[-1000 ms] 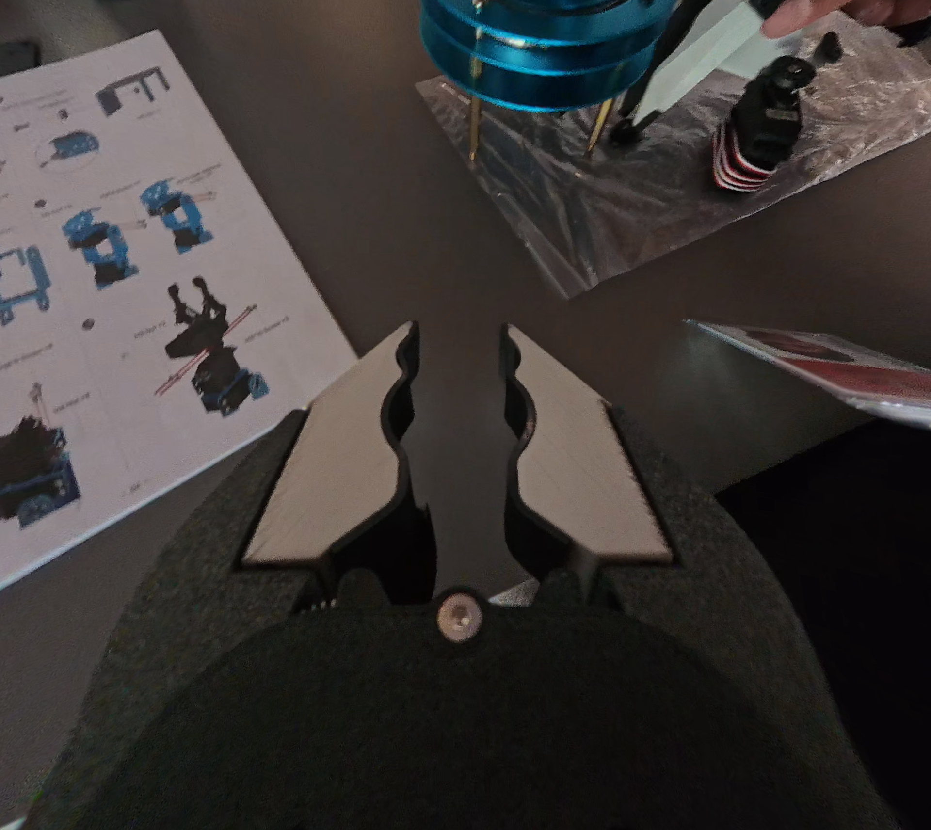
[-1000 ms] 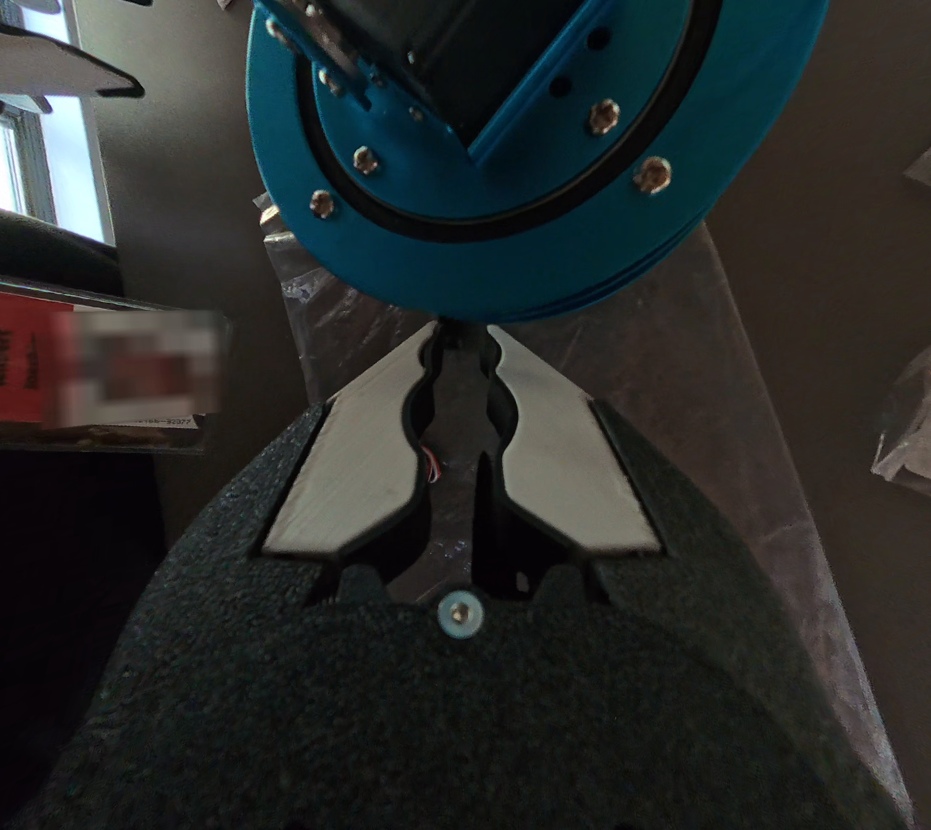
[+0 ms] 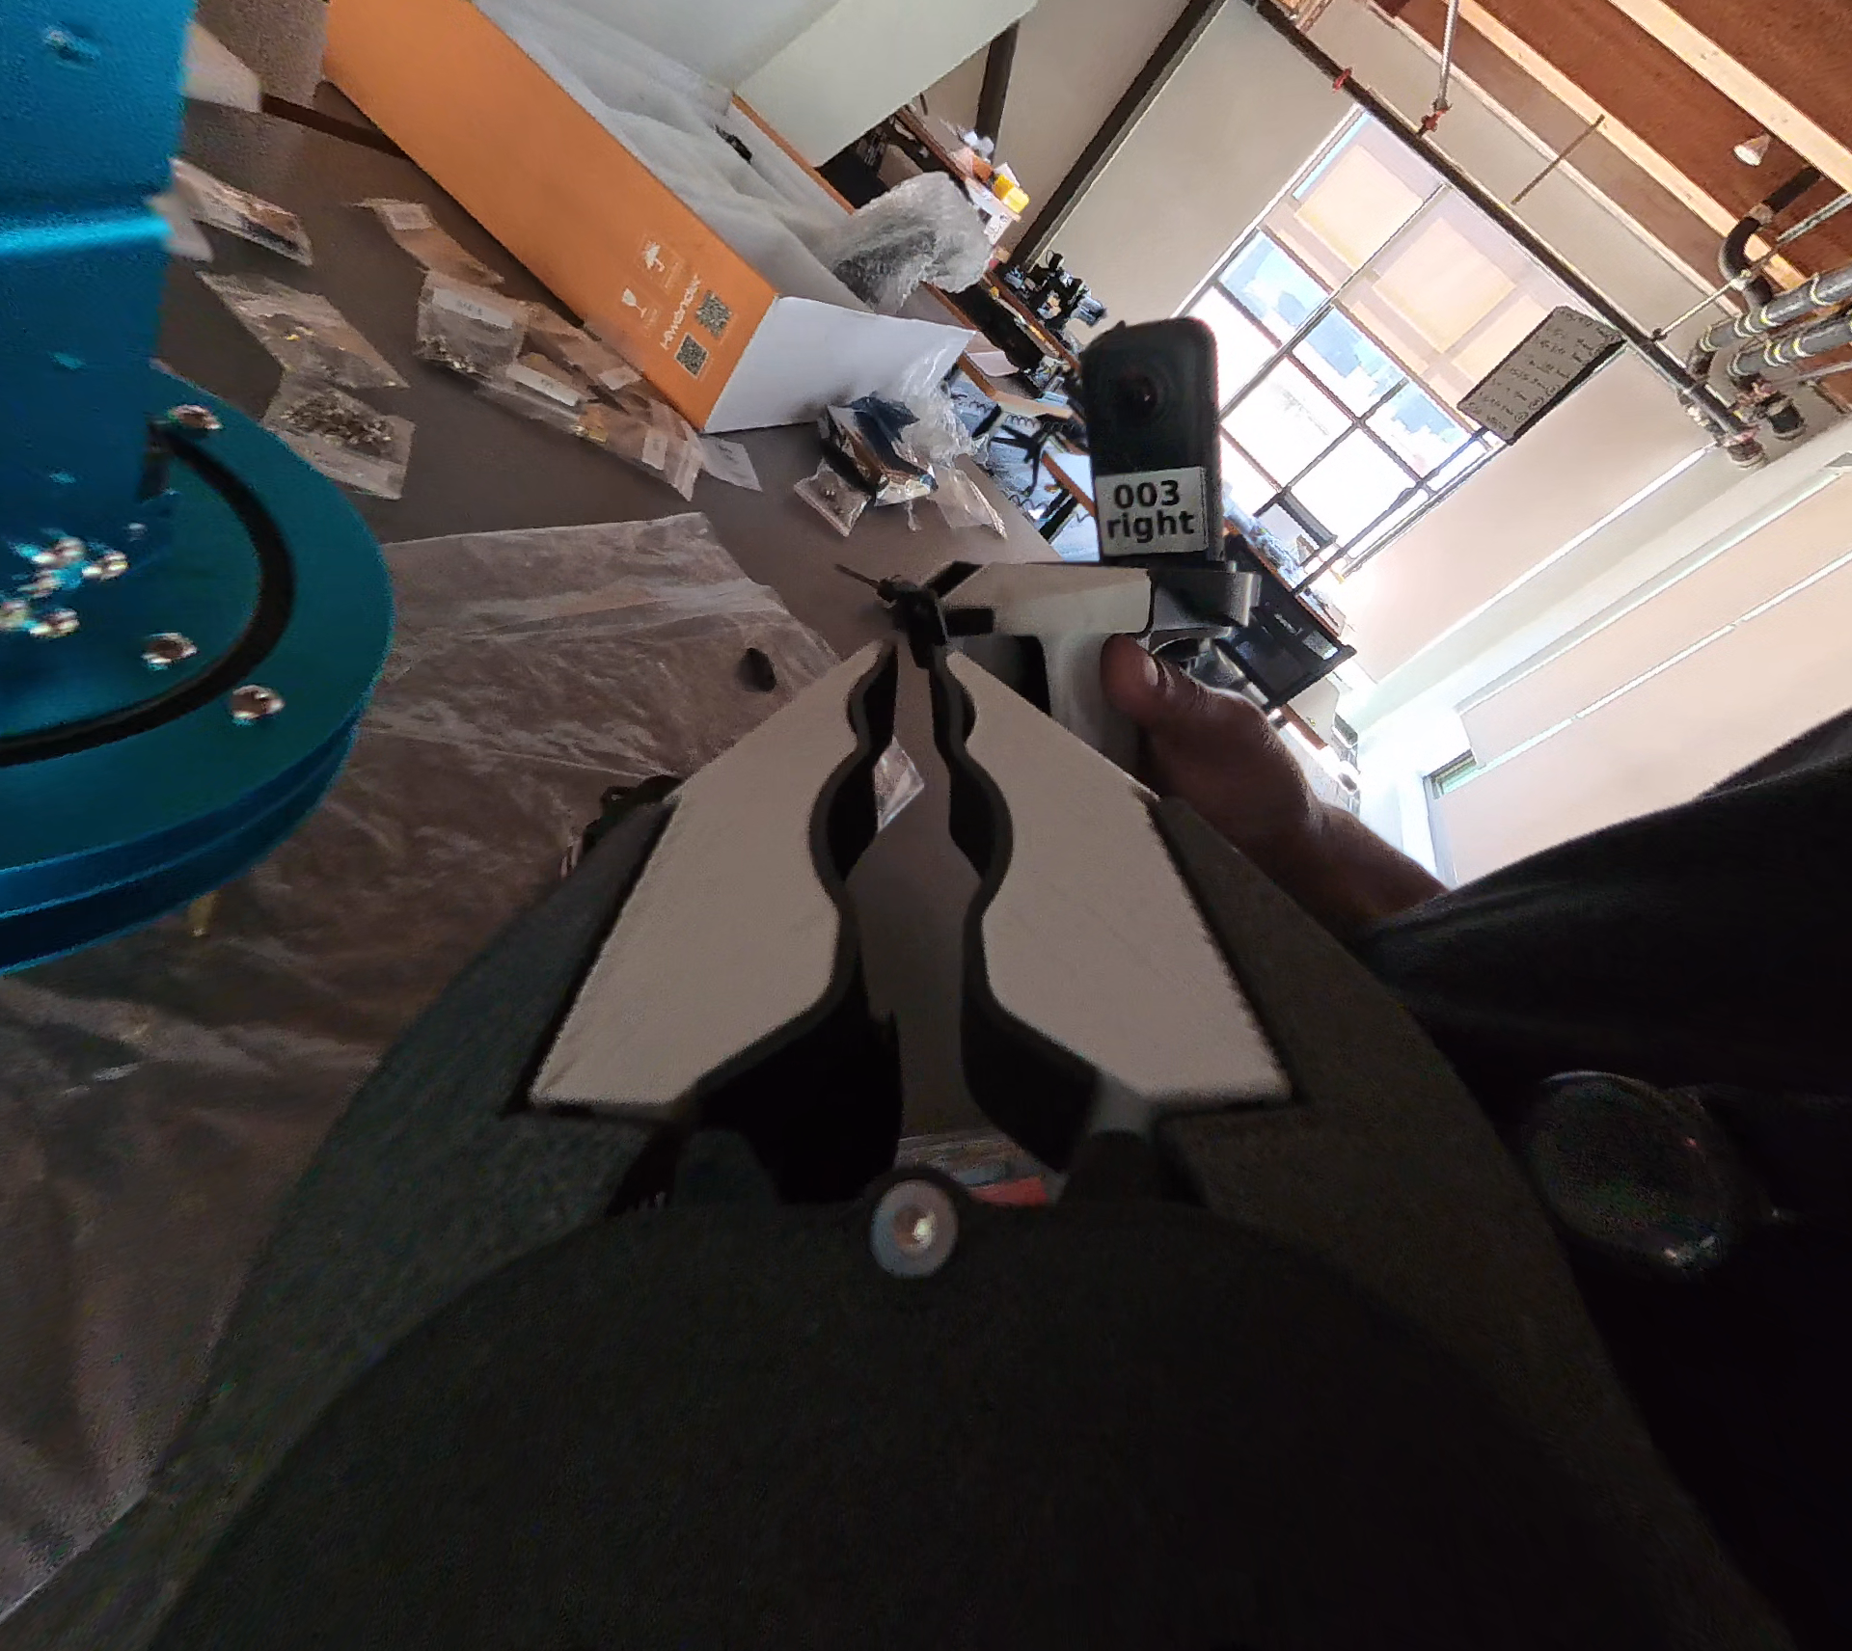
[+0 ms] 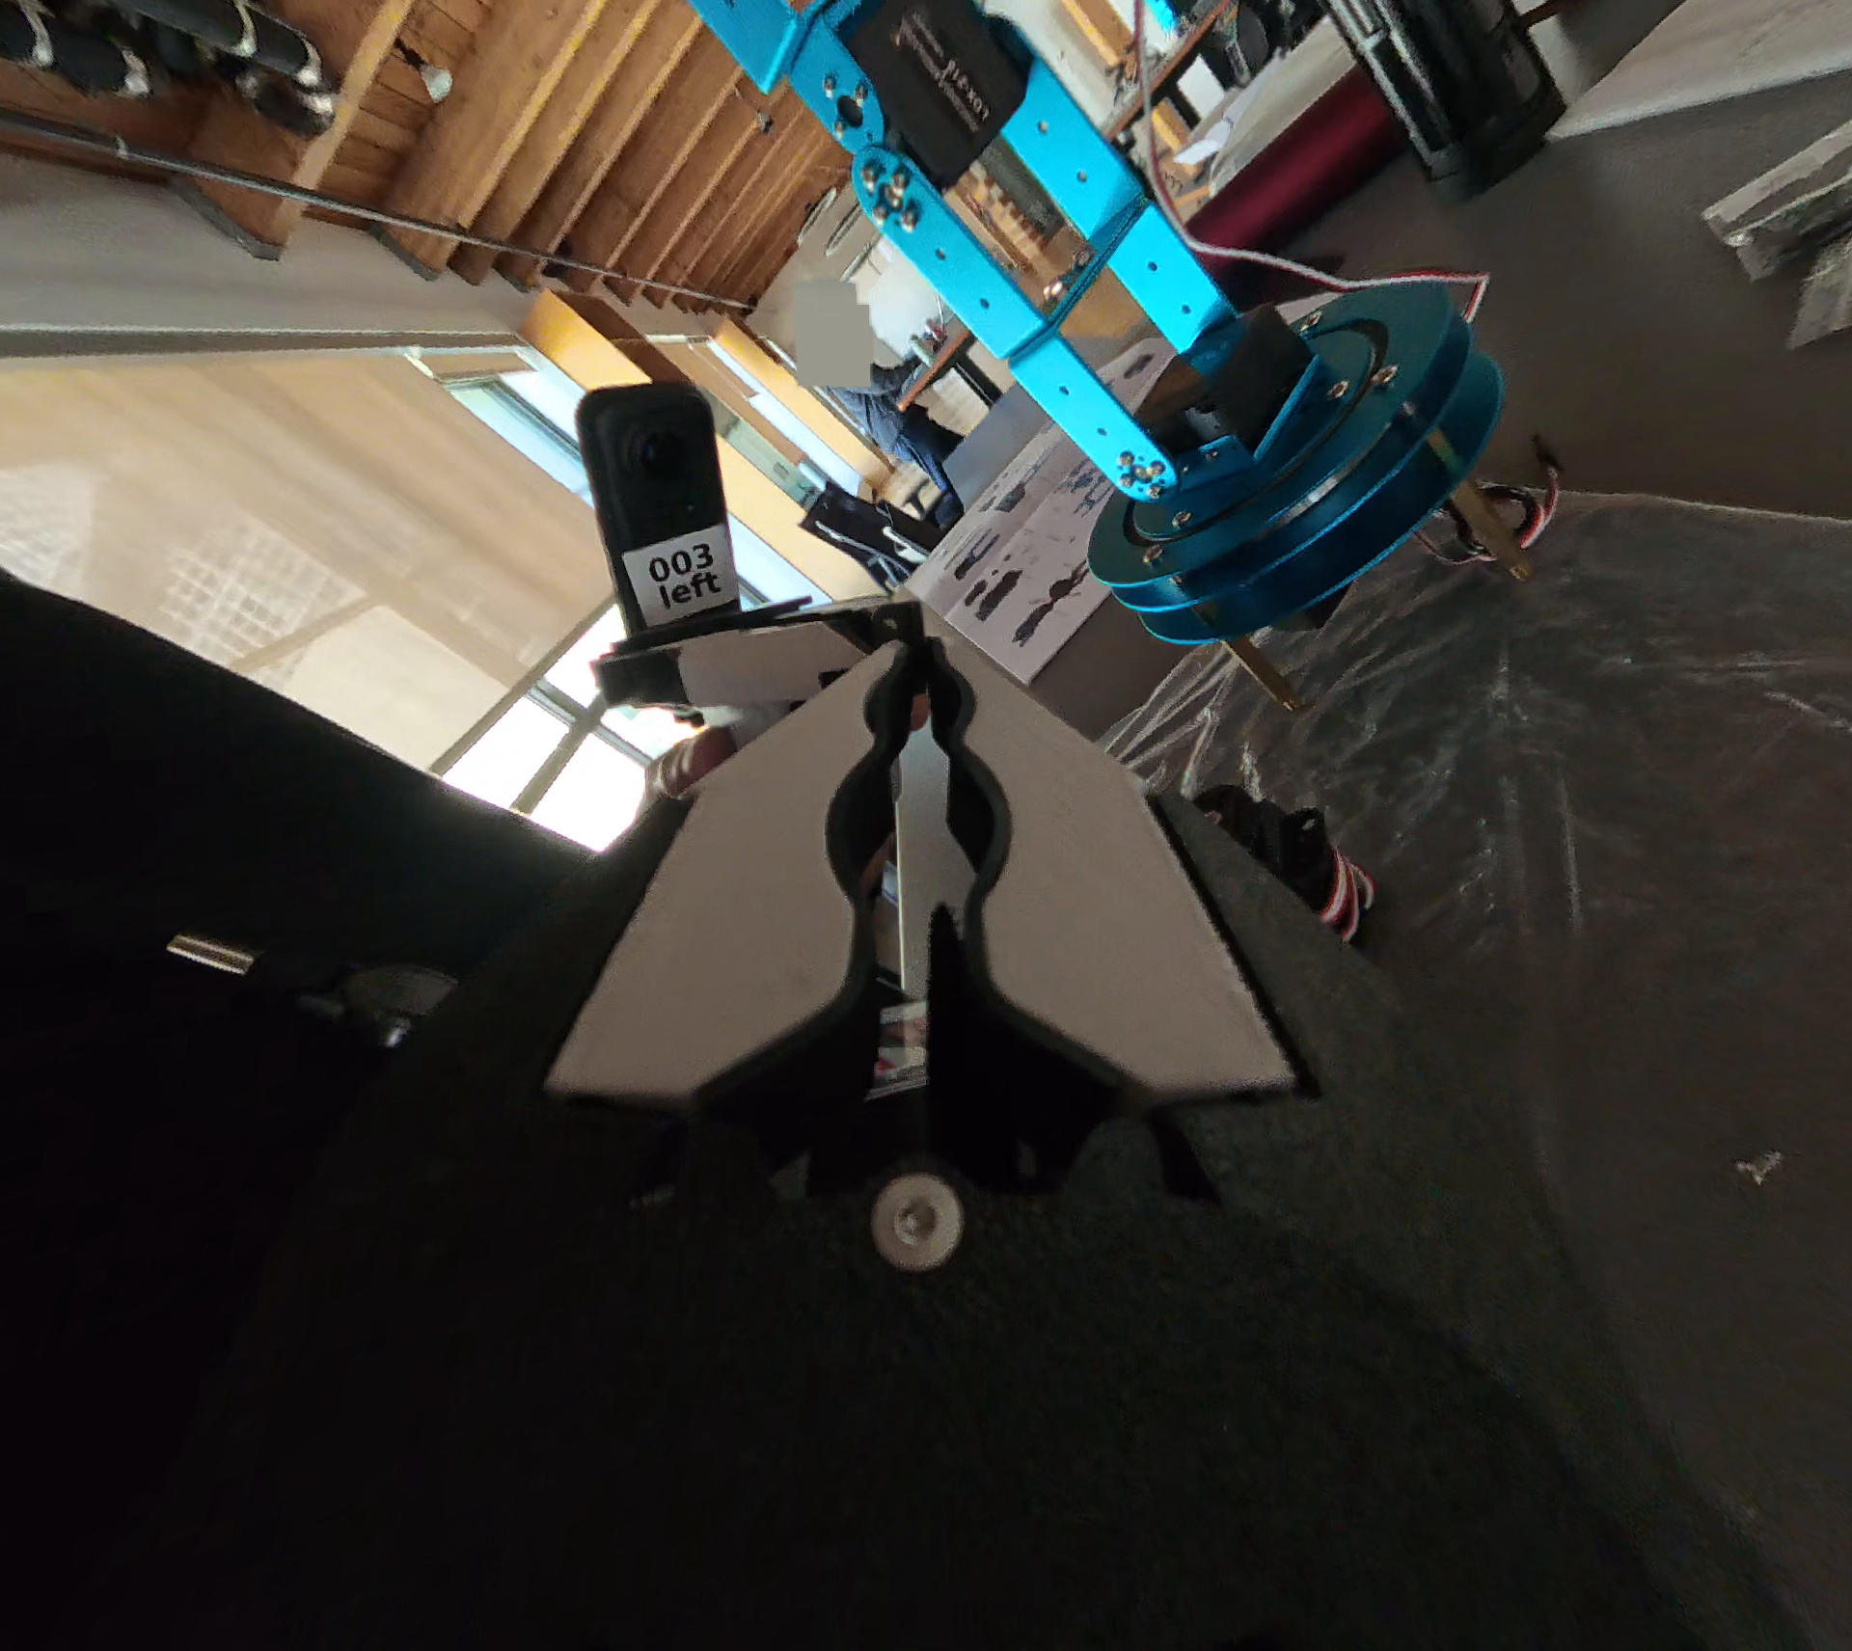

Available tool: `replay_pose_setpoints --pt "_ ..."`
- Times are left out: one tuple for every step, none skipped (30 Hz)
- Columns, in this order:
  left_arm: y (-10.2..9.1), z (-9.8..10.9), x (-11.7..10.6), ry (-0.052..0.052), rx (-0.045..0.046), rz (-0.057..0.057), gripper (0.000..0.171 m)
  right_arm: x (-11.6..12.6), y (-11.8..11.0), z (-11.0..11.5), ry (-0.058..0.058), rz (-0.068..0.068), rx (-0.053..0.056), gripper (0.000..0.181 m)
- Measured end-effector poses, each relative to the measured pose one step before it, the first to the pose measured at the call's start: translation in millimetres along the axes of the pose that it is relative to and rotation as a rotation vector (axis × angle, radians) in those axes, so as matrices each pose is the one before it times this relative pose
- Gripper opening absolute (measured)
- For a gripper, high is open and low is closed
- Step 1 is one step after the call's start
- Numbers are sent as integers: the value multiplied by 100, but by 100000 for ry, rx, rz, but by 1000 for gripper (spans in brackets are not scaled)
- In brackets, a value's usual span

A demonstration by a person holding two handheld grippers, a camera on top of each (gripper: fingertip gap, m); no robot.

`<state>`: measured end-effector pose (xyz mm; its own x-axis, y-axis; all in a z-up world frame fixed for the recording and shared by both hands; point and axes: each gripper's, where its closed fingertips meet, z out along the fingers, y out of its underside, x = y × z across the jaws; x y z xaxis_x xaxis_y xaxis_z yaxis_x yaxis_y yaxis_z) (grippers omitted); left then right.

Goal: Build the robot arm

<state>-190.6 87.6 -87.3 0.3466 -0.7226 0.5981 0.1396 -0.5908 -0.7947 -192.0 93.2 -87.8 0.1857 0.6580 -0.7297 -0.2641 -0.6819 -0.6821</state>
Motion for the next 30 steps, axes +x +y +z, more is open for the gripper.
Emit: replay_pose_setpoints --pt "49 280 276 305 132 763 6 -52 -159 -337 -471 1220 1824 1" --pt "10 253 351 396 252 1801 6 -104 19 -285 -1012 2039 247 2" --pt "-73 172 148 -1263 588 3444 8 -193 -184 -377 -2160 3942 1127 1" --pt "-83 97 19 -2849 417 5066 16 -85 -281 -429 -1817 5252 1835 2" --pt "152 117 137 -2598 -1231 7399 27 14 -250 -422 -936 4567 1765 1" --pt "403 181 168 -2529 -3208 9042 31 -19 -102 -372 -734 4073 877 2" --pt "323 223 -40 -4039 -3065 9495 35 89 70 -298 -38 5162 -157 2" --pt "148 253 -26 -4220 -2114 10389 37 9 302 -184 -989 5981 -1396 1" --pt "119 294 287 -2156 -2216 11024 38 -362 164 -137 -3316 5339 -46 1" --pt "23 335 -46 -3597 -1868 9791 38 -185 130 -139 -1985 4882 420 1" --pt "6 337 108 -1568 -1544 7820 37 30 244 -126 -271 2824 -538 1" --pt "25 338 464 2010 -1397 4867 36 -45 346 -70 -834 1298 -1615 1" --pt "-22 298 328 1777 -816 2284 33 95 260 -112 -114 1467 -1266 1" --pt "-253 166 300 1794 892 1089 28 322 102 -165 1505 695 -230 1" --pt "-427 61 394 2297 2104 897 23 0 94 -137 -687 130 -406 1" --pt "-227 111 285 1522 704 1092 20 -174 -57 -211 -1969 1481 408 1" --pt "22 184 110 556 -849 1288 19 68 -47 -252 -83 889 284 1" --pt "96 195 147 887 -1030 966 19 112 14 -226 746 -771 -173 1" --pt "14 166 107 696 -340 467 19 47 39 -226 174 -122 -409 2" --pt "-58 155 115 746 251 -378 19 -15 15 -221 -477 693 -484 2" --pt "14 187 231 1659 -183 -1043 19 55 34 -267 256 -646 -999 2" --pt "83 186 159 1285 -723 -585 19 136 -83 -388 1721 -2868 -576 2" --pt "-56 109 -14 -1 317 250 19 212 -289 -577 2858 -3653 579 4" --pt "-169 50 -55 -177 1341 194 19 22 -422 -745 1998 -4014 791 8" --pt "-51 68 -26 495 735 -963 19 -1 -636 -962 2408 -5129 1378 9" --pt "122 81 53 1266 -313 -1697 19 557 -851 -1237 6996 -7728 2050 10" --pt "213 59 21 932 -886 -1196 19 919 -702 -1377 9540 -11052 166 10" --pt "312 19 -59 322 -1449 -520 19 1403 -312 -1453 11595 -12438 -2826 10" --pt "372 22 -140 -333 -1817 -677 19 2072 346 -1437 14345 -12291 -6323 10" --pt "474 44 -169 -290 -2410 -1630 19 2295 1021 -1239 14196 -12359 -9385 16"
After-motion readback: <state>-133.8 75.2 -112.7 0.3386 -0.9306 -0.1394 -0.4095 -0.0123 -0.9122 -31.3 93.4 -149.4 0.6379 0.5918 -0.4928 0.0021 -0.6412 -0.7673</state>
